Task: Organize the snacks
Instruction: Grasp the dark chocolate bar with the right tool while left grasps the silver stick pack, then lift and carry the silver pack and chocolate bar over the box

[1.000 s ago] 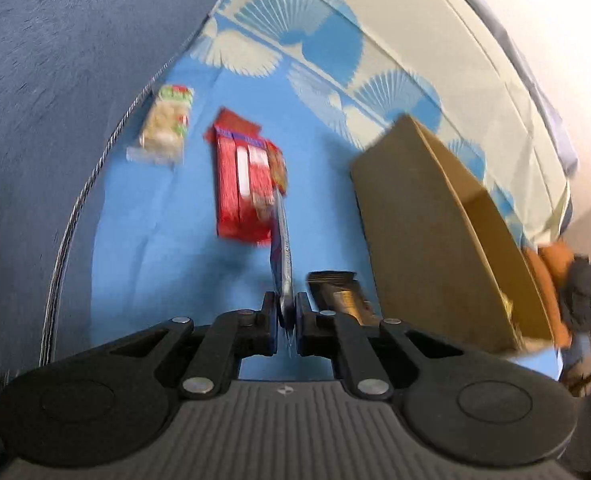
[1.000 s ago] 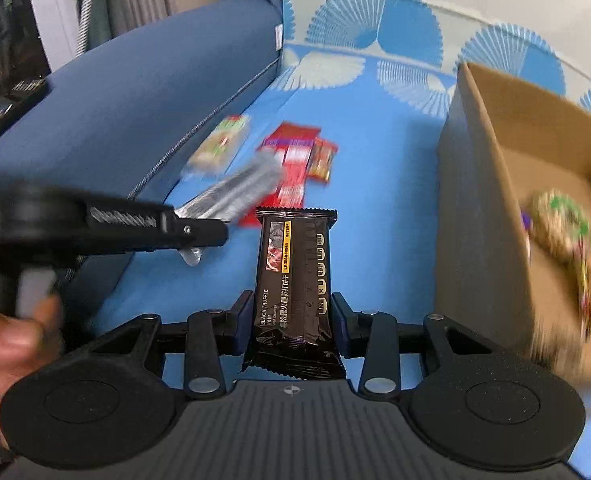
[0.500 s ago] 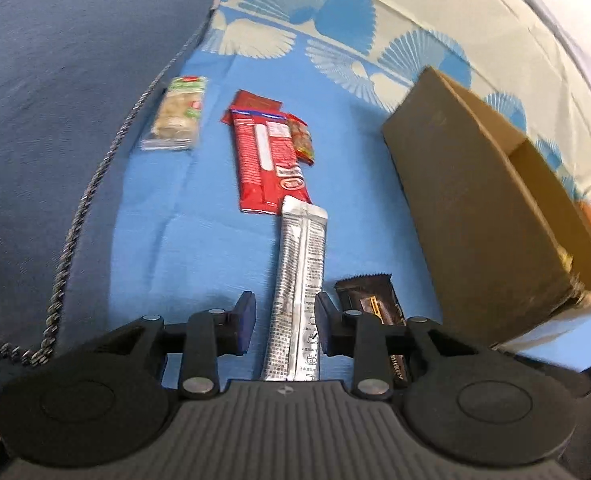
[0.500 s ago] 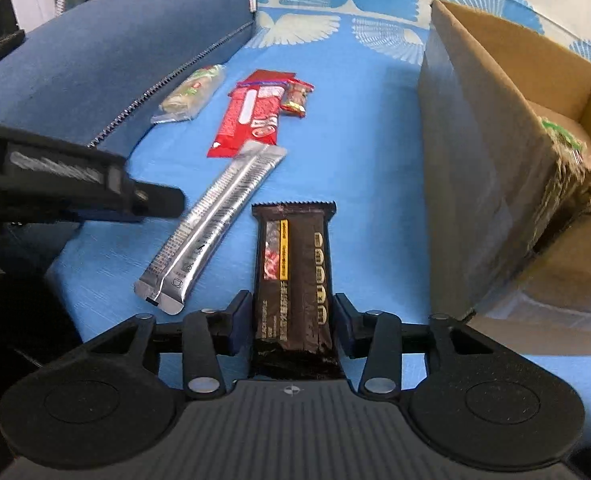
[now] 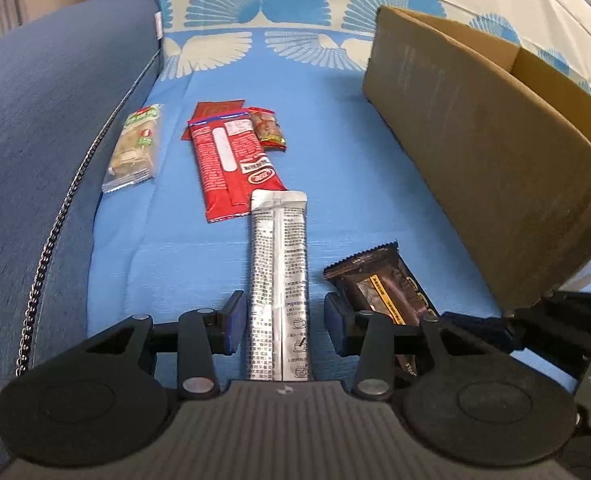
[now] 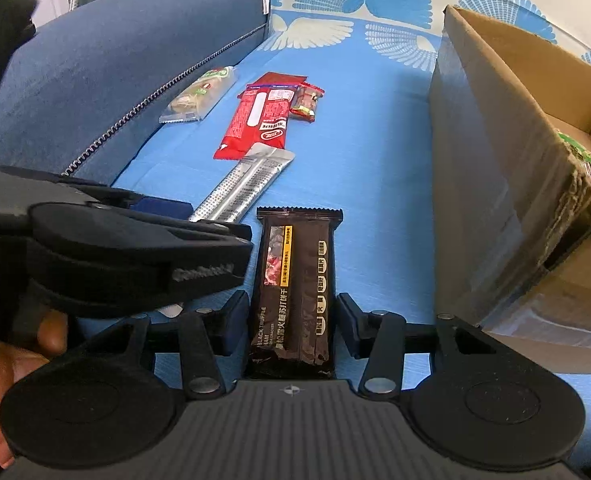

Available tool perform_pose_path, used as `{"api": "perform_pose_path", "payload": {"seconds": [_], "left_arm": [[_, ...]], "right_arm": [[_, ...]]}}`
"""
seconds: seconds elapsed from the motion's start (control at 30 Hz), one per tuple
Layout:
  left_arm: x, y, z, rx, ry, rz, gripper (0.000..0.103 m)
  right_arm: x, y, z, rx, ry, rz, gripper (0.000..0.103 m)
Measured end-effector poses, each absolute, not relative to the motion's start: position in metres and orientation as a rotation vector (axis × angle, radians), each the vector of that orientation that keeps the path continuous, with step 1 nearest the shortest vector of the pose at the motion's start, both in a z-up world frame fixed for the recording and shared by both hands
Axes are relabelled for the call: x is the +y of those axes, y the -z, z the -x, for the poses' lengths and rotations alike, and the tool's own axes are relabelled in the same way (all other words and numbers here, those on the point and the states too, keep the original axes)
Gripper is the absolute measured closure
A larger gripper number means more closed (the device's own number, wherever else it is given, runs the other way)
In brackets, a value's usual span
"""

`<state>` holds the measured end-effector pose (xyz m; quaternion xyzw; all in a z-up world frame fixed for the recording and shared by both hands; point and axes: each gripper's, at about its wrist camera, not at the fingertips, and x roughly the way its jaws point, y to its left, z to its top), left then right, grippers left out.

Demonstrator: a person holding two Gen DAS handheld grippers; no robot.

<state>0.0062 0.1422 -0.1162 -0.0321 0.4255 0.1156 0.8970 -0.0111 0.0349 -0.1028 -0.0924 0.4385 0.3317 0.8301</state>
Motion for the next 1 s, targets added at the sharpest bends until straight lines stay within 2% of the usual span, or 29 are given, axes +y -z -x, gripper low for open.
{"api": "perform_pose_path", "payload": {"seconds": [0.1, 0.13, 0.17, 0.33, 0.6, 0.83, 1.0], "left_arm": [[0.138, 0.115, -0.006, 0.884, -0.212, 0.037, 0.079], [0.137, 0.113, -0.007, 0.888, -0.203, 0.030, 0.081], [0.138, 0.110, -0.007, 0.892, -0.195, 0.031, 0.084], [0.150, 0.092, 0.003, 0.888, -0.178, 0.010, 0.084], [0.190, 0.094, 0.015, 0.927, -0.216, 0.257, 0.079], [0.167, 0.104, 0.002, 0.969, -0.224, 0.116, 0.072], [0.164, 0.108, 0.004, 0.967, -0.229, 0.101, 0.071]], "right_arm": [[0.036, 0.103, 0.012, 0.917, -0.706, 0.216, 0.056], [0.036, 0.103, 0.012, 0.913, -0.707, 0.220, 0.061], [0.036, 0.103, 0.013, 0.907, -0.709, 0.223, 0.061], [0.033, 0.099, 0.014, 0.909, -0.710, 0.200, 0.062], [0.037, 0.096, 0.017, 0.916, -0.726, 0.210, 0.061], [0.039, 0.097, 0.015, 0.907, -0.726, 0.205, 0.056], [0.041, 0.099, 0.013, 0.907, -0.727, 0.206, 0.056]]}}
